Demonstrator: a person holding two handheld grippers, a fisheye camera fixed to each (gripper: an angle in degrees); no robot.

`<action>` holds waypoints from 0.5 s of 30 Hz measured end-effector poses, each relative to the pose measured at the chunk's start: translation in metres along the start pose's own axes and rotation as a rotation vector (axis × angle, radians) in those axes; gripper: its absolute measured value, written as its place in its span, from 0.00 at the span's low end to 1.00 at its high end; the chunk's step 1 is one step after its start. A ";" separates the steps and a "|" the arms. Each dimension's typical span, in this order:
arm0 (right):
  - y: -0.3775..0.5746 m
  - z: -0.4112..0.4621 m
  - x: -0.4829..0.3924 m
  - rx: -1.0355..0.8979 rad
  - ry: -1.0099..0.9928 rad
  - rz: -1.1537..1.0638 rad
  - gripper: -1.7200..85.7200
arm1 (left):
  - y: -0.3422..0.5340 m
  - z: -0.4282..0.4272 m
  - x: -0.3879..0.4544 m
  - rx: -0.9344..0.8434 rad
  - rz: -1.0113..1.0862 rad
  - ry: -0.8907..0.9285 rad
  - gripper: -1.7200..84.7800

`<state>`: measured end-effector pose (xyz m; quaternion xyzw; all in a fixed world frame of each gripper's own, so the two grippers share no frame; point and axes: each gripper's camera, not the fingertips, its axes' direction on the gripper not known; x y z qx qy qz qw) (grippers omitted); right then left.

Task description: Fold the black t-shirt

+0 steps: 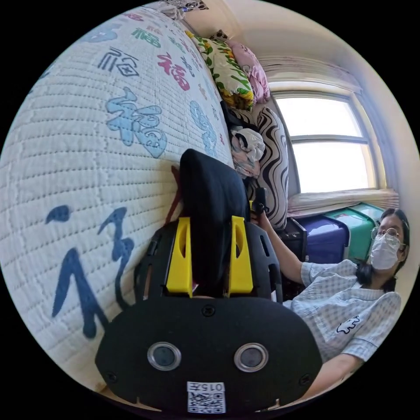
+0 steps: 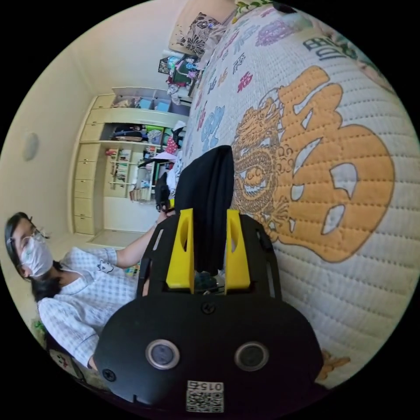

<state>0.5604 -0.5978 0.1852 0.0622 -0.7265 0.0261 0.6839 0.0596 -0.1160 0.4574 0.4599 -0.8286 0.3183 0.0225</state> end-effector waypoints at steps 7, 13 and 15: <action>-0.045 0.048 0.012 -0.056 -0.156 0.000 0.12 | -0.004 -0.041 0.008 -0.006 -0.045 0.093 0.12; -0.072 0.082 -0.008 -0.054 -0.085 0.045 0.09 | 0.002 -0.086 0.029 -0.017 -0.069 0.139 0.10; -0.081 0.095 -0.023 -0.060 -0.059 0.033 0.08 | 0.006 -0.108 0.039 -0.006 -0.050 0.170 0.10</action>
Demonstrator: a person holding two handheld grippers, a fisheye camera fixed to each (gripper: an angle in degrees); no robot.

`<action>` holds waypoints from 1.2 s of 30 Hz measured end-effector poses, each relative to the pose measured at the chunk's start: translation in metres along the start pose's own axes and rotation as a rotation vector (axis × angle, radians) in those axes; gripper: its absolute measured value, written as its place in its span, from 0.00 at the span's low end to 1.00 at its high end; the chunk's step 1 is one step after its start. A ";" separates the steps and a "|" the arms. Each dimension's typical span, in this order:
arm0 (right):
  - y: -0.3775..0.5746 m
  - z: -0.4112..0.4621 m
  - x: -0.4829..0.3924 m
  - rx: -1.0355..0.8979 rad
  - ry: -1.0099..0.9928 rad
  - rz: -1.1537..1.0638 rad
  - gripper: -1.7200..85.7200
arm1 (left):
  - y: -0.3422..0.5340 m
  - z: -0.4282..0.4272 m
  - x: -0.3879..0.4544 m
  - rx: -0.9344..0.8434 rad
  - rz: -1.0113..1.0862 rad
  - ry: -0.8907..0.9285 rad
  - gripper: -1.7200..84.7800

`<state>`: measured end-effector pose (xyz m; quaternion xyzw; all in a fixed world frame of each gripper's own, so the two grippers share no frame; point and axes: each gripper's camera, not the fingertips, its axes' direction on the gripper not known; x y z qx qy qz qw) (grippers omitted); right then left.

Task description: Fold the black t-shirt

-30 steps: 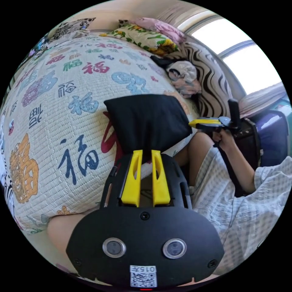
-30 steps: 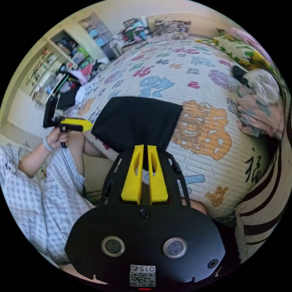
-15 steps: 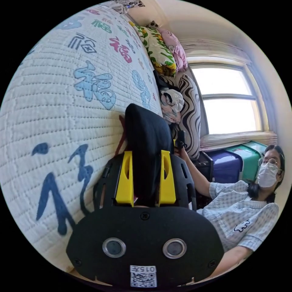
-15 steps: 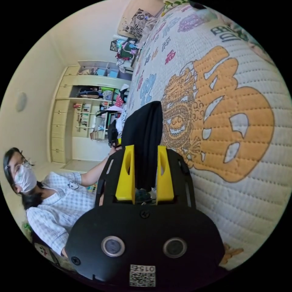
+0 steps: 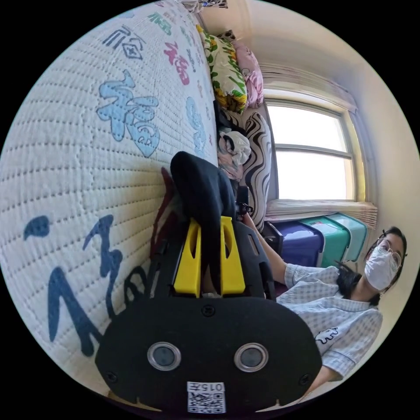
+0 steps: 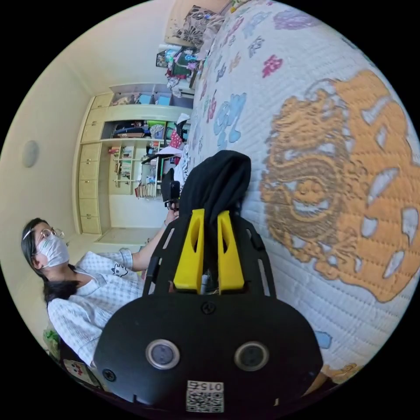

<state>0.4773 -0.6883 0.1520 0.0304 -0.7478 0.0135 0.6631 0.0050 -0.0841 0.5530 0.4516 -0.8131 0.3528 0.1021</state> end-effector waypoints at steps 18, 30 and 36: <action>-0.340 0.477 -0.310 -0.335 -0.029 -0.390 0.08 | 0.069 -0.473 0.187 0.599 -0.008 -0.549 0.10; -0.394 0.664 -0.347 -0.357 0.425 -0.333 0.09 | 0.122 -0.518 0.135 0.771 -0.344 -0.805 0.13; -0.388 0.685 -0.421 -0.323 0.412 -0.414 0.11 | 0.176 -0.495 0.180 0.869 -0.141 -0.741 0.14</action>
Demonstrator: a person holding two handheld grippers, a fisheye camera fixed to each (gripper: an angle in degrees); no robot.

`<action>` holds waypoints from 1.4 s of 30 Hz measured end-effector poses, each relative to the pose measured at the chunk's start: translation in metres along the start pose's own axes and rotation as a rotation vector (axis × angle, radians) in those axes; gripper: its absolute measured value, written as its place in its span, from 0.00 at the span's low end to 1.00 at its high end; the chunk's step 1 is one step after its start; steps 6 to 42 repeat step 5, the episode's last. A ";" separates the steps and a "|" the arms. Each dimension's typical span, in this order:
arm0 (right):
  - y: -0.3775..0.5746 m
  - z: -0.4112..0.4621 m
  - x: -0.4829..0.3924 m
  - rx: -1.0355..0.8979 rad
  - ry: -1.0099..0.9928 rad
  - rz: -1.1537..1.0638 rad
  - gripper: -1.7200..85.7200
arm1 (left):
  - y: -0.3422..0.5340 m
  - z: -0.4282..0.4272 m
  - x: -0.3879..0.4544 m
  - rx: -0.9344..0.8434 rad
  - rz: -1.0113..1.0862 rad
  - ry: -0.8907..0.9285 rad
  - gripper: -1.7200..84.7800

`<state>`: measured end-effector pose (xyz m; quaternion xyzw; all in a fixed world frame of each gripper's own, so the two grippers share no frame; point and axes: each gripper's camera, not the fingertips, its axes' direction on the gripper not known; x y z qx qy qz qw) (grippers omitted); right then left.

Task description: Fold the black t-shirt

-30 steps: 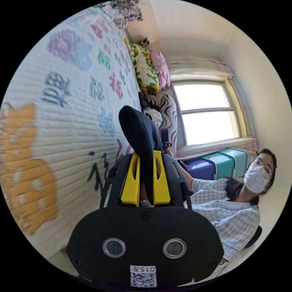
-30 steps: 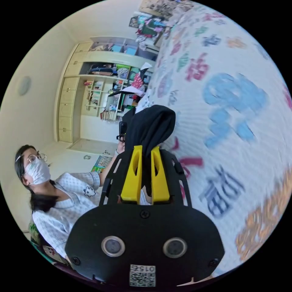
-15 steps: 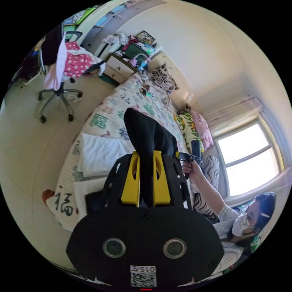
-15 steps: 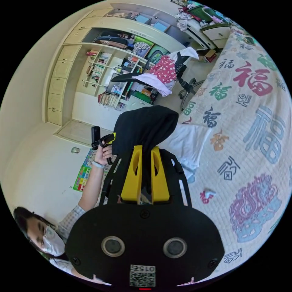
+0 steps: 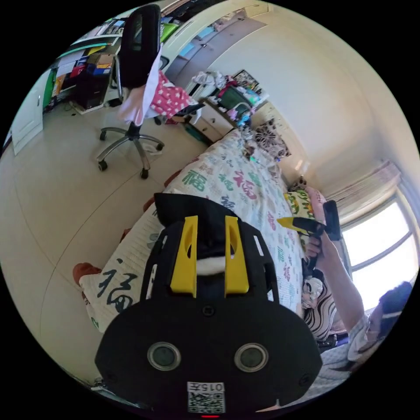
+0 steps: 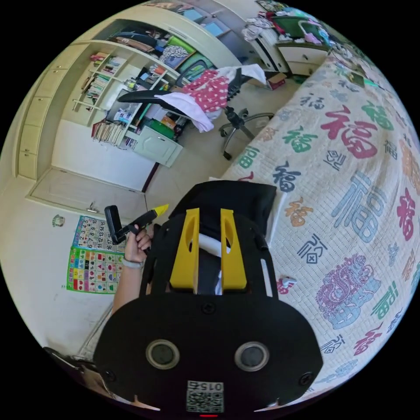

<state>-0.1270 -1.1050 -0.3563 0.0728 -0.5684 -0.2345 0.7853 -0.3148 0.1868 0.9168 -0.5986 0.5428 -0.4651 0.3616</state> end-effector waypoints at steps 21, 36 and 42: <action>0.002 0.007 -0.061 -0.070 0.007 -0.161 0.12 | 0.059 -0.038 0.017 0.016 0.061 0.043 0.14; 0.002 0.007 -0.061 -0.070 0.007 -0.161 0.12 | 0.059 -0.038 0.017 0.016 0.061 0.043 0.14; 0.002 0.007 -0.061 -0.070 0.007 -0.161 0.12 | 0.059 -0.038 0.017 0.016 0.061 0.043 0.14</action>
